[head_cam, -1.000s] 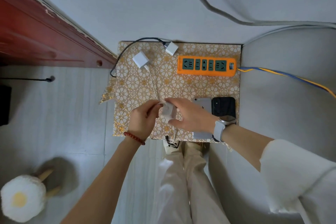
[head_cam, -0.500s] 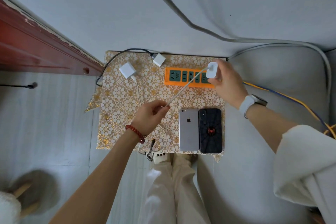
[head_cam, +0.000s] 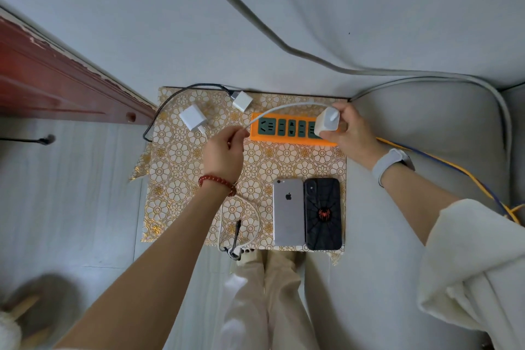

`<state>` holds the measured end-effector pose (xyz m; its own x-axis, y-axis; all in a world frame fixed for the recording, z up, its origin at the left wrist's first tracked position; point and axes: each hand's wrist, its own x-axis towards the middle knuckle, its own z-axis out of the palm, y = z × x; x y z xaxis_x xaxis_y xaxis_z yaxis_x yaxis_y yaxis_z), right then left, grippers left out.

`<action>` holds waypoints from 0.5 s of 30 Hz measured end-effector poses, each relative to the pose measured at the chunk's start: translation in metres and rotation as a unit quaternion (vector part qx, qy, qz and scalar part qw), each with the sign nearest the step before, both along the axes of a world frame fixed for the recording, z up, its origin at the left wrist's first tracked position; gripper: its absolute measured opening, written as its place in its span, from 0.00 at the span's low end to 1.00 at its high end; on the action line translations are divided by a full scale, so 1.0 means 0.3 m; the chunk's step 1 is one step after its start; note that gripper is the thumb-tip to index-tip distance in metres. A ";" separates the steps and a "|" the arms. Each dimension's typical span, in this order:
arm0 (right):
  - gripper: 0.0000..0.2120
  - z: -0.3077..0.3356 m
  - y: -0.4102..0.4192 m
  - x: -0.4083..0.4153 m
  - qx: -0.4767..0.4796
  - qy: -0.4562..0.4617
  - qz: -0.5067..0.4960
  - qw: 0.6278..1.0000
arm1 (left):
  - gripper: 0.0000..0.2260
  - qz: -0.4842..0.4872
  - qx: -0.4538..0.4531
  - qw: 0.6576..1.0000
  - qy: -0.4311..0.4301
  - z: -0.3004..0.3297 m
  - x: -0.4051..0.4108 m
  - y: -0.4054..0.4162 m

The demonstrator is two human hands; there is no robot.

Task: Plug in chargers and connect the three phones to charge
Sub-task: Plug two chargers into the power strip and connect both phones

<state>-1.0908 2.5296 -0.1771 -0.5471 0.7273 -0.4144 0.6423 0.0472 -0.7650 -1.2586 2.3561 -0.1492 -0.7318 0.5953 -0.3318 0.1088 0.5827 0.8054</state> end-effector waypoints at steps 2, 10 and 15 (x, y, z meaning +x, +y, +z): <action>0.23 -0.013 -0.003 0.002 -0.021 0.018 0.013 1.000 | 0.09 0.017 -0.013 1.000 0.018 -0.013 -0.008 0.009; 0.22 -0.033 -0.012 -0.019 0.106 -0.061 0.094 0.988 | 0.09 0.024 -0.019 0.999 0.034 -0.017 -0.022 0.015; 0.20 -0.006 -0.024 -0.031 0.086 -0.028 0.111 0.990 | 0.09 0.035 -0.019 0.998 0.058 -0.020 -0.041 0.001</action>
